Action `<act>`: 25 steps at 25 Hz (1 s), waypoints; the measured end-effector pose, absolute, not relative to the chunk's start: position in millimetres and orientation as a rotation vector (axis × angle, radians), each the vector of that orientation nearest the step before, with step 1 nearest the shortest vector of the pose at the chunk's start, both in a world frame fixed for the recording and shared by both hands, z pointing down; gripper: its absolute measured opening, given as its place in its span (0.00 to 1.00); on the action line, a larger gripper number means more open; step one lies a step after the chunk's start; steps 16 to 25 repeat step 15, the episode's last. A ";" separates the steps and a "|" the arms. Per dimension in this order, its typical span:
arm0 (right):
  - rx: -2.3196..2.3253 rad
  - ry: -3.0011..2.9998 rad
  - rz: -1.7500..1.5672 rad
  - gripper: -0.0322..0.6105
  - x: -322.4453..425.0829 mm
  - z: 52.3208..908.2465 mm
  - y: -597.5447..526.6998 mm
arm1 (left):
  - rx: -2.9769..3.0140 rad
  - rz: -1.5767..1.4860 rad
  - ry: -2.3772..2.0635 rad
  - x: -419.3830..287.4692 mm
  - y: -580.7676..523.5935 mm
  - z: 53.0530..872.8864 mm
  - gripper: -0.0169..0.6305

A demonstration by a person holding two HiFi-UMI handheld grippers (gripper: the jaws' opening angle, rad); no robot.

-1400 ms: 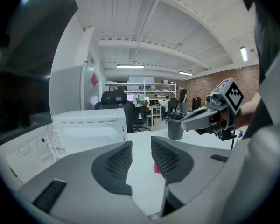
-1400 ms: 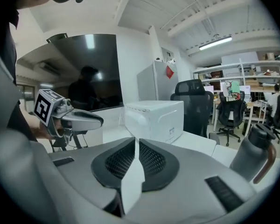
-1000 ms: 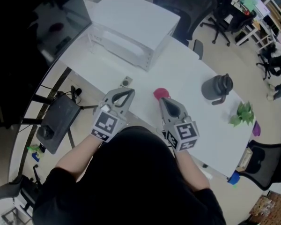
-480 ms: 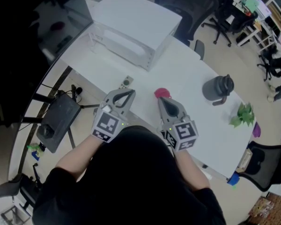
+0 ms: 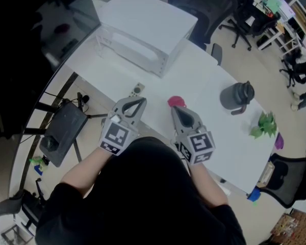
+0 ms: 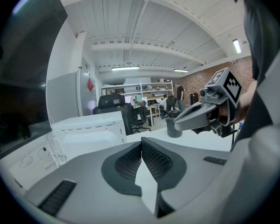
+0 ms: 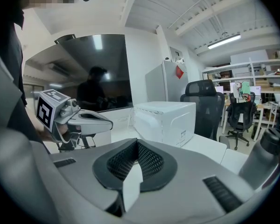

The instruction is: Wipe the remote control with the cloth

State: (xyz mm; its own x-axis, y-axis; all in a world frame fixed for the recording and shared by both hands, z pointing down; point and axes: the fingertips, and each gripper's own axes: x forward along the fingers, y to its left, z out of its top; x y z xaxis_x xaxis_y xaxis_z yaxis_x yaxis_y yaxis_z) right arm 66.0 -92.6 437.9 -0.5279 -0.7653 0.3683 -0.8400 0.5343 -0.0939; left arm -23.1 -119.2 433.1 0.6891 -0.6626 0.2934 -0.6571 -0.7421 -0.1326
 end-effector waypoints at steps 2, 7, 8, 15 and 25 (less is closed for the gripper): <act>1.338 -2.494 0.379 0.06 66.4 438.6 -92.4 | -2.876 -0.508 1.126 -22.6 -118.8 433.2 0.03; 1.340 -2.491 0.380 0.06 67.4 439.7 -91.5 | -2.866 -0.519 1.107 -22.0 -118.3 435.0 0.03; 1.343 -2.488 0.381 0.06 67.8 439.5 -91.3 | -2.864 -0.520 1.103 -21.8 -118.1 435.2 0.03; 1.358 -2.481 0.383 0.06 70.8 437.8 -92.4 | -2.862 -0.525 1.105 -20.5 -118.7 434.7 0.03; 1.358 -2.481 0.383 0.06 70.8 437.8 -92.4 | -2.862 -0.525 1.105 -20.5 -118.7 434.7 0.03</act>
